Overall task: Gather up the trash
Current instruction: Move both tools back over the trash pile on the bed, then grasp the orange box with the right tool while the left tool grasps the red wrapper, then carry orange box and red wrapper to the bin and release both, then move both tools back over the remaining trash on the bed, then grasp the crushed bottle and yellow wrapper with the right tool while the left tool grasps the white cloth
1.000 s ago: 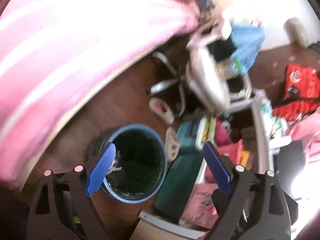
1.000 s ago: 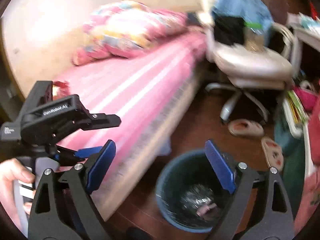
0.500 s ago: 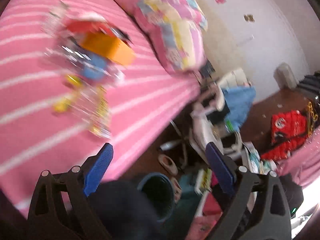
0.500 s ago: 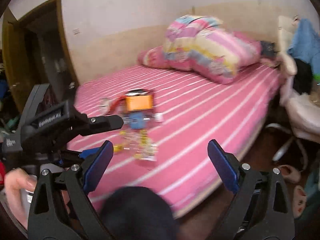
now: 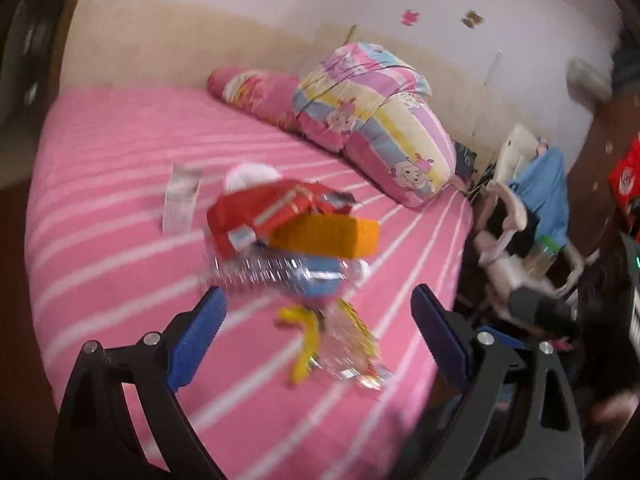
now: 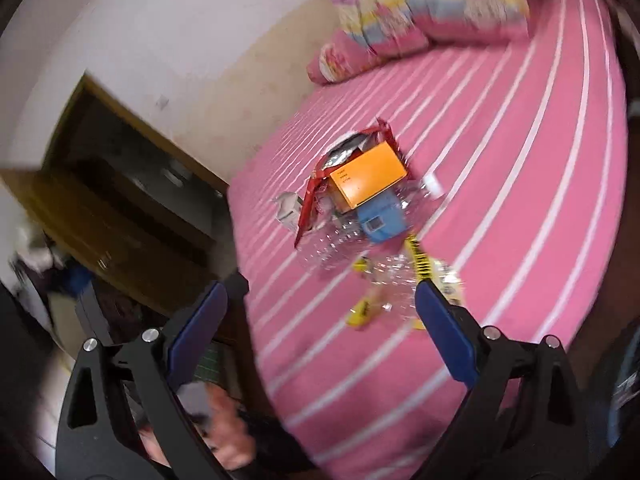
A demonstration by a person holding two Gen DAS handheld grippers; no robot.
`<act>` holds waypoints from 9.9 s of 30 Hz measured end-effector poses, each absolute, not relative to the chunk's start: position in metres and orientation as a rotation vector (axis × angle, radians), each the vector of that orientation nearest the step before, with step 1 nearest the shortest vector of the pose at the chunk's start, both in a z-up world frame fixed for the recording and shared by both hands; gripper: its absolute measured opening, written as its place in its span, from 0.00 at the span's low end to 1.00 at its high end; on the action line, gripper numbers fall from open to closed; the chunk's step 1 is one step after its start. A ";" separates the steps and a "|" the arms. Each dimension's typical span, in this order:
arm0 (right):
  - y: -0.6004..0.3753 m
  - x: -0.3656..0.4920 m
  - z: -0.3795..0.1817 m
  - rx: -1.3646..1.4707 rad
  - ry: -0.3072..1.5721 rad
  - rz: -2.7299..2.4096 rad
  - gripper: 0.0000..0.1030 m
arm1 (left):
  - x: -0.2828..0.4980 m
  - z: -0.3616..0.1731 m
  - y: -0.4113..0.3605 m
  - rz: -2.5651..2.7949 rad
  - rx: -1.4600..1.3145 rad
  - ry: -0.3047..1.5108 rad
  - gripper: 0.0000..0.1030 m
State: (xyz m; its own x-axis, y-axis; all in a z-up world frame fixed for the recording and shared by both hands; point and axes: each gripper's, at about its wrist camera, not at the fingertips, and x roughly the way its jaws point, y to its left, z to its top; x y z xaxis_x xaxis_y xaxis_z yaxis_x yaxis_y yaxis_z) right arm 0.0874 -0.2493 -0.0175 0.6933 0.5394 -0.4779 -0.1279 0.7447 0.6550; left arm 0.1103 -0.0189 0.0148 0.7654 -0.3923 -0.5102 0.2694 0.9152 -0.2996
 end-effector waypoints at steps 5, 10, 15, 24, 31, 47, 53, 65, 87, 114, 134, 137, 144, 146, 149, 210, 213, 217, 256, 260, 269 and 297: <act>-0.261 0.138 -0.037 0.856 0.770 0.436 0.91 | 0.146 0.010 -0.030 -0.330 -0.062 0.554 0.88; -0.265 0.181 -0.053 1.035 0.810 0.438 0.91 | 0.189 -0.001 -0.024 -0.321 -0.049 0.591 0.88; -0.269 0.215 -0.066 1.156 0.861 0.402 0.91 | 0.217 -0.009 -0.027 -0.301 0.044 0.611 0.88; -0.266 0.245 -0.079 1.196 0.902 0.357 0.76 | 0.240 -0.021 -0.053 -0.266 0.269 0.599 0.86; -0.261 0.254 -0.085 1.182 0.917 0.339 0.54 | 0.255 -0.031 -0.058 -0.308 0.303 0.675 0.23; -0.259 0.222 -0.040 1.049 0.758 0.357 0.45 | 0.221 0.016 -0.007 -0.299 -0.004 0.502 0.05; -0.253 0.206 -0.013 0.941 0.706 0.316 0.44 | 0.196 0.032 0.008 -0.275 -0.068 0.455 0.05; -0.254 0.166 0.018 0.733 0.630 0.215 0.43 | 0.162 0.045 0.047 -0.236 -0.167 0.437 0.05; -0.274 0.049 0.064 0.809 0.541 0.328 0.43 | 0.055 0.085 0.030 -0.339 -0.413 0.390 0.04; -0.471 -0.133 0.016 0.833 0.440 0.006 0.43 | -0.008 0.037 -0.211 -0.802 -0.415 0.747 0.04; -0.577 -0.181 -0.108 0.773 0.601 -0.350 0.43 | 0.005 -0.099 -0.377 -0.950 -0.246 1.196 0.04; -0.584 -0.179 -0.123 0.769 0.634 -0.380 0.43 | 0.006 -0.114 -0.391 -0.961 -0.216 1.235 0.05; -0.592 -0.173 -0.141 0.757 0.678 -0.443 0.46 | 0.016 -0.147 -0.425 -0.988 -0.156 1.305 0.09; -0.594 -0.172 -0.145 0.771 0.695 -0.459 0.48 | 0.018 -0.154 -0.430 -0.983 -0.146 1.318 0.19; -0.593 -0.175 -0.144 0.756 0.690 -0.496 0.70 | 0.019 -0.158 -0.435 -0.968 -0.148 1.330 0.58; -0.192 0.104 -0.039 0.080 0.811 0.169 0.85 | 0.147 -0.006 -0.025 -0.408 -0.411 0.788 0.87; -0.190 0.120 -0.053 0.069 0.832 0.159 0.86 | 0.162 -0.004 -0.034 -0.414 -0.339 0.753 0.87; -0.190 0.137 -0.069 0.059 0.856 0.147 0.86 | 0.185 -0.006 -0.040 -0.408 -0.283 0.722 0.87; -0.200 0.168 -0.087 0.149 0.843 0.171 0.57 | 0.229 0.004 -0.001 -0.376 -0.369 0.655 0.04; -0.198 0.156 -0.068 0.165 0.803 0.181 0.57 | 0.210 0.028 0.021 -0.369 -0.449 0.582 0.04; -0.195 0.117 -0.017 0.185 0.704 0.219 0.57 | 0.153 0.064 0.036 -0.410 -0.546 0.538 0.04; -0.260 -0.028 0.054 0.250 0.528 0.191 0.57 | 0.021 0.134 -0.015 -0.561 -0.560 0.476 0.04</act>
